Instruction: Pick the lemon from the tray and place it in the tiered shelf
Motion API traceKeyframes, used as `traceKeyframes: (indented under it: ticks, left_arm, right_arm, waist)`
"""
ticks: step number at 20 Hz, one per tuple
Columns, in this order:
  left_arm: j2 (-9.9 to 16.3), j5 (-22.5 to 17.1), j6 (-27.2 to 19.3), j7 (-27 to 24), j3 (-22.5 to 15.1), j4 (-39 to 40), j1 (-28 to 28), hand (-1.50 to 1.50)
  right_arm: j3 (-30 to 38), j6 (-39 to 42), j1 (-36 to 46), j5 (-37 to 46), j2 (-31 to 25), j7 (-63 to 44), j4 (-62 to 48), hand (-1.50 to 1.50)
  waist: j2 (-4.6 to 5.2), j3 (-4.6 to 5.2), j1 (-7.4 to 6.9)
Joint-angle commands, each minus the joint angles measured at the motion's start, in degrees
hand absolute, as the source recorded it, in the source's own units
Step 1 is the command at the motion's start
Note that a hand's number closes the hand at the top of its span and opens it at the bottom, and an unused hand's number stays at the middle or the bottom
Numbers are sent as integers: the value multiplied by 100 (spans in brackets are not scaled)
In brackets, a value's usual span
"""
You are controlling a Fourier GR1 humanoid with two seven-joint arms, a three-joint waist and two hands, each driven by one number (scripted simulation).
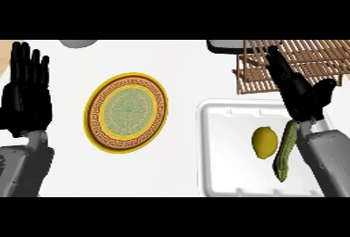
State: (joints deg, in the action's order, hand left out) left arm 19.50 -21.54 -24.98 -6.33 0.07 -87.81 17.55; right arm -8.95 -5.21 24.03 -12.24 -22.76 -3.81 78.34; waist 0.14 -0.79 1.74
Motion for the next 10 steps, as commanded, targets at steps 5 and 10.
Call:
traceKeyframes:
  ticks: [5, 10]
  left_arm:
    - [495, 529, 276, 653, -548, 31, -544, 0]
    - [536, 503, 401, 1234, -803, -325, -929, 0]
  right_arm:
    - [-642, -1178, 226, 1773, -180, -668, 104, 150]
    - [-303, -2735, -637, 2298, 224, -995, 902, -150]
  waist:
    - [-43, 86, -262]
    - [-64, 77, -120]
